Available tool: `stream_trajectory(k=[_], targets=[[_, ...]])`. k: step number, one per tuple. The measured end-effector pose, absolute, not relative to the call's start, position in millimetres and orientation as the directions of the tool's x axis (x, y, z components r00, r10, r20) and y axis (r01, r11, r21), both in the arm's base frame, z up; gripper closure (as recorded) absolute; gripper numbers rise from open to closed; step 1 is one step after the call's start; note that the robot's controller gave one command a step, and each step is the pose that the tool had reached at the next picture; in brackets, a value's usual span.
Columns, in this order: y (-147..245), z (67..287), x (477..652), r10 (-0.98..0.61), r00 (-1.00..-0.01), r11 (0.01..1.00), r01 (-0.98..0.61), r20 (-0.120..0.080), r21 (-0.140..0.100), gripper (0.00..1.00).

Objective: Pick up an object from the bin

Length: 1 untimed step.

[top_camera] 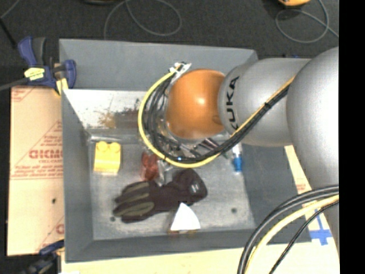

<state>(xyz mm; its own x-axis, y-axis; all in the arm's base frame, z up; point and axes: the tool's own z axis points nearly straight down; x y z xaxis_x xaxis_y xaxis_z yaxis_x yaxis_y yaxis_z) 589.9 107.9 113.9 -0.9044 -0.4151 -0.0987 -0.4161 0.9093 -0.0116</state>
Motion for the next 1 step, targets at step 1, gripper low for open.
stream_trajectory(k=[1], targets=[[107.9,113.9,589.9,-0.415,-0.905,0.909,-0.416,-0.099,-0.012,1.00]])
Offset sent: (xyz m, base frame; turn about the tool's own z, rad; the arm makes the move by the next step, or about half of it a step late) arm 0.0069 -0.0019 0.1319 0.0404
